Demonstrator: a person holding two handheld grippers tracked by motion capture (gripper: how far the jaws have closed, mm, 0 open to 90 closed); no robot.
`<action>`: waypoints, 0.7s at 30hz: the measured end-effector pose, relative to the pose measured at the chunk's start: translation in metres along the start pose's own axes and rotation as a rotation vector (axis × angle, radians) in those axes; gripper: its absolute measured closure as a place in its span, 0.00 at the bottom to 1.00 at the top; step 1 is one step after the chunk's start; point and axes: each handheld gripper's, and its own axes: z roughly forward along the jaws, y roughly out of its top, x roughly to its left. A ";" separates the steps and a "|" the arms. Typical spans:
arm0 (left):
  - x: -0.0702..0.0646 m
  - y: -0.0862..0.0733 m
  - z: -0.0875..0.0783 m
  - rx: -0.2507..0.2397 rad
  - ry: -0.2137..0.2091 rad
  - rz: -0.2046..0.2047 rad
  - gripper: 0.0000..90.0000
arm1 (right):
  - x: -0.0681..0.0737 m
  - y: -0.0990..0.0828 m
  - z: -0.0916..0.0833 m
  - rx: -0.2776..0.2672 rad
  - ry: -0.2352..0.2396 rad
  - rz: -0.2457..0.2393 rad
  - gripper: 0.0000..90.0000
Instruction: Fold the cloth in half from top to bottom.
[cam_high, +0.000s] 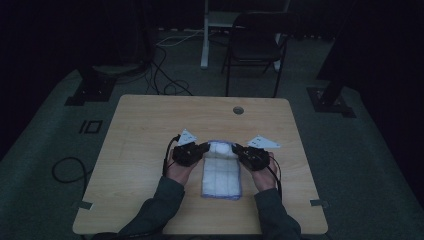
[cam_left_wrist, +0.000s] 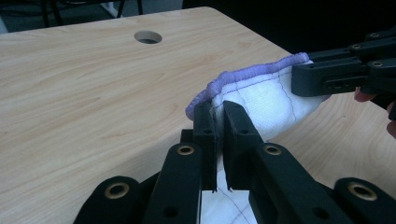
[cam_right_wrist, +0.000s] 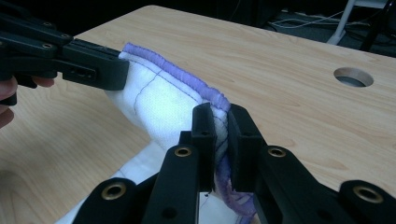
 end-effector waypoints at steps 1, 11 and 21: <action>-0.001 -0.002 -0.001 0.002 -0.003 0.001 0.95 | 0.001 -0.002 -0.002 0.002 0.001 -0.001 0.93; -0.007 -0.011 -0.007 -0.003 -0.020 -0.010 0.95 | 0.009 -0.010 -0.008 0.006 0.007 -0.009 0.93; -0.011 -0.018 -0.013 -0.009 -0.032 -0.022 0.95 | 0.016 -0.016 -0.014 0.002 0.015 -0.012 0.93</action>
